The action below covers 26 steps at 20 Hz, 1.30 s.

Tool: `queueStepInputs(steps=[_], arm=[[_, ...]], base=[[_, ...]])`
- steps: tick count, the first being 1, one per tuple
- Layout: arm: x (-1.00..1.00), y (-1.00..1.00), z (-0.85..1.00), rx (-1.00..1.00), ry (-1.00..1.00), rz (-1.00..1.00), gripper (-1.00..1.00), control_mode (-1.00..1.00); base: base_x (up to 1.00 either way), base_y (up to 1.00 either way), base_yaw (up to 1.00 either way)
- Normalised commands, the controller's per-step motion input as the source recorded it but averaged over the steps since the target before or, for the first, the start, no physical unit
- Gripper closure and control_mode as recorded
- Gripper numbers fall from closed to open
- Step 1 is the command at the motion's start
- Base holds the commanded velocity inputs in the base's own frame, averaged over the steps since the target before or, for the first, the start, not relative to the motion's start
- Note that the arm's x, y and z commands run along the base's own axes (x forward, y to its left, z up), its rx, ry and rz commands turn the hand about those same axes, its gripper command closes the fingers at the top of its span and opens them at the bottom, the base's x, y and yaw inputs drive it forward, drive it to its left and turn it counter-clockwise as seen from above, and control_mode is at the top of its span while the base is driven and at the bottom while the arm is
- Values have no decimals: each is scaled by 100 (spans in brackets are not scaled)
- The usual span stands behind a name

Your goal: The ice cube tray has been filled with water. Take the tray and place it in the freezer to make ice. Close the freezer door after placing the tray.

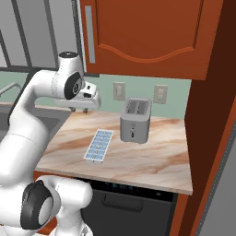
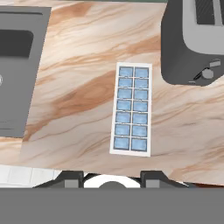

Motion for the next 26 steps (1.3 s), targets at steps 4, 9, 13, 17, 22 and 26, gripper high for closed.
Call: queueStepInputs(steps=[4,9,13,17,22,26], arm=[[-9,0,-4,0,0,0,-100,-100],[-22,6,-17,0,-8,0,-100,-100],[0,1,-7,0,-17,0,-100,-100],[0,0,-12,0,-20,0,-100,-100],[1,-3,-11,0,-13,-1,-100,-100],[24,0,-4,0,0,-3,-100,-100]], base=[[0,0,0],[0,0,0],[0,0,0],[0,0,0],[0,0,0],[0,0,0]])
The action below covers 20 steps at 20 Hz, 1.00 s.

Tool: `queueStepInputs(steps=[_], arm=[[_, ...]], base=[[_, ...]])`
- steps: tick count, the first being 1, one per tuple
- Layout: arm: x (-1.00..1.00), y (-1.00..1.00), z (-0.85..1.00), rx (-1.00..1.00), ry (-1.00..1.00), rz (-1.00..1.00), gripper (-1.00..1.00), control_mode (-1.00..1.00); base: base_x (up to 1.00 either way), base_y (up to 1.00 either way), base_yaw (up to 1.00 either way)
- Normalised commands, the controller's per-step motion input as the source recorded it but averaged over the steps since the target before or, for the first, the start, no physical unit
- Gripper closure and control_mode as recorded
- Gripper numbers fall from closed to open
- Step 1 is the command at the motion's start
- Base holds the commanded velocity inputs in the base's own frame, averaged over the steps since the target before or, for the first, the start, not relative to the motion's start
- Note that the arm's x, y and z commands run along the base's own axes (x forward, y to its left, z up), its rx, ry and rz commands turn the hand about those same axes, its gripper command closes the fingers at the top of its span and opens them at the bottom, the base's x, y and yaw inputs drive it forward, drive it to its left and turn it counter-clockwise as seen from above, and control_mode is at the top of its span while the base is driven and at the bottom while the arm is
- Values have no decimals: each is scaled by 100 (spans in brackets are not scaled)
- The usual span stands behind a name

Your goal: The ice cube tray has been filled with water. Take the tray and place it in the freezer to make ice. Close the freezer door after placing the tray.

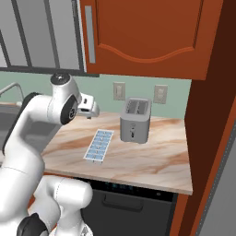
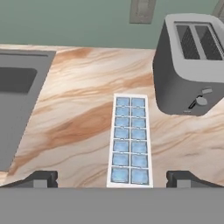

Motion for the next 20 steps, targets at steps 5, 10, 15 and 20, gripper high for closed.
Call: queueStepInputs(steps=[5,10,15,20], arm=[[37,0,-7,0,0,-5,-100,-100],[41,0,-18,0,8,-3,-100,-100],[30,0,-36,0,11,-1,-100,-100],[18,0,-37,0,8,-3,-100,-100]], base=[[0,0,0],[0,0,0],[0,0,0],[0,0,0]])
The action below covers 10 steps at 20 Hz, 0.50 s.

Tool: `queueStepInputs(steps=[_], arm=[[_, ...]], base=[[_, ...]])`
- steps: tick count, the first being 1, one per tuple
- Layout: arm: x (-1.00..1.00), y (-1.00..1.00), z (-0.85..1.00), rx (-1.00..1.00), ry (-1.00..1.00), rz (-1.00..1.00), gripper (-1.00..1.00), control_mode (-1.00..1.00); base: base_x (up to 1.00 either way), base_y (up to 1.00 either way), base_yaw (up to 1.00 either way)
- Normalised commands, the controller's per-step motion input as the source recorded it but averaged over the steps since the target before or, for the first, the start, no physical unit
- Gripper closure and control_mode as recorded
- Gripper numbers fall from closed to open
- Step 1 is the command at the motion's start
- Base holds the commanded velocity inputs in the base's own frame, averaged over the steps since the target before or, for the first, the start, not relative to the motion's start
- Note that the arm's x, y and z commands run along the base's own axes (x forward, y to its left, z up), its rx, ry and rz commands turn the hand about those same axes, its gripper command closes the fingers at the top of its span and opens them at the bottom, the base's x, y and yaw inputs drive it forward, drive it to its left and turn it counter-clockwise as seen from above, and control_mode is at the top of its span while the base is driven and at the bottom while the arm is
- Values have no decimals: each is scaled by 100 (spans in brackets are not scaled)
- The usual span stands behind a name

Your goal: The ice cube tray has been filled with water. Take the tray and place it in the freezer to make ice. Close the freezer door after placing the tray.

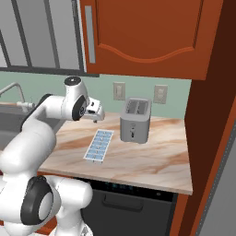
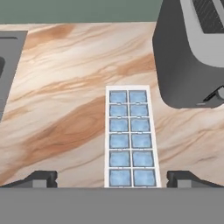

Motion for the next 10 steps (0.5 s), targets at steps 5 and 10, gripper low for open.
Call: queueStepInputs(steps=[5,10], arm=[[3,0,-26,-1,1,-9,-100,-100],[0,0,-21,-1,0,-14,-100,-100]], base=[[0,0,0],[0,0,0]])
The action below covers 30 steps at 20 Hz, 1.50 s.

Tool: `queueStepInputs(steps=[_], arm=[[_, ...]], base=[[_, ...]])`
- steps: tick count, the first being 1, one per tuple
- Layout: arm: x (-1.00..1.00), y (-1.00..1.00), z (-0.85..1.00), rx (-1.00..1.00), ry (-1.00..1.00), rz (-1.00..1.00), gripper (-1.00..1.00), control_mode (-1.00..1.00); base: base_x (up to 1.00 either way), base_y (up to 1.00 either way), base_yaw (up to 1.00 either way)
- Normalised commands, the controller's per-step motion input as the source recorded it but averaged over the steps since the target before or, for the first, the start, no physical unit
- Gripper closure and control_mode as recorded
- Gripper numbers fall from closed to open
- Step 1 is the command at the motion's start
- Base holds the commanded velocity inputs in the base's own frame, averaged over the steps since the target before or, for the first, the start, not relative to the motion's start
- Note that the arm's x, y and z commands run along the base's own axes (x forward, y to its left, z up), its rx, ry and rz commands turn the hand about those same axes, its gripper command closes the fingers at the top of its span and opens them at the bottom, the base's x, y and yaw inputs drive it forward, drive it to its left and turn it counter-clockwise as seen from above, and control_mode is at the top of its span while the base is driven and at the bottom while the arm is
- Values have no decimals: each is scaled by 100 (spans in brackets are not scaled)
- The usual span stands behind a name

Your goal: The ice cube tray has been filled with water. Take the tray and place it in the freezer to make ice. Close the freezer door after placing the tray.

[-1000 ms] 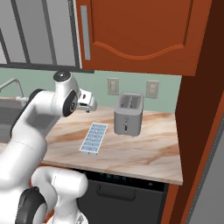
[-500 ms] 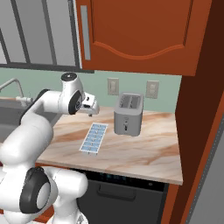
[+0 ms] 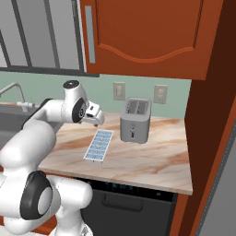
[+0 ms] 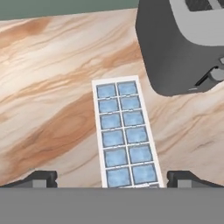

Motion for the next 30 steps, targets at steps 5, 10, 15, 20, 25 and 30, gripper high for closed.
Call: queueStepInputs(steps=[5,10,15,20,25,30], arm=[[0,0,-13,0,-1,-17,-100,-100],[0,0,-10,0,0,-18,-100,-100],[0,-1,-11,0,0,-23,-100,-100],[0,-9,-7,0,0,-21,-100,-100],[0,-23,-11,2,0,-13,-100,-100],[0,-27,-11,3,0,-9,-100,-100]], base=[[0,0,0],[0,0,0],[0,0,0],[0,0,0],[0,0,0],[0,0,0]])
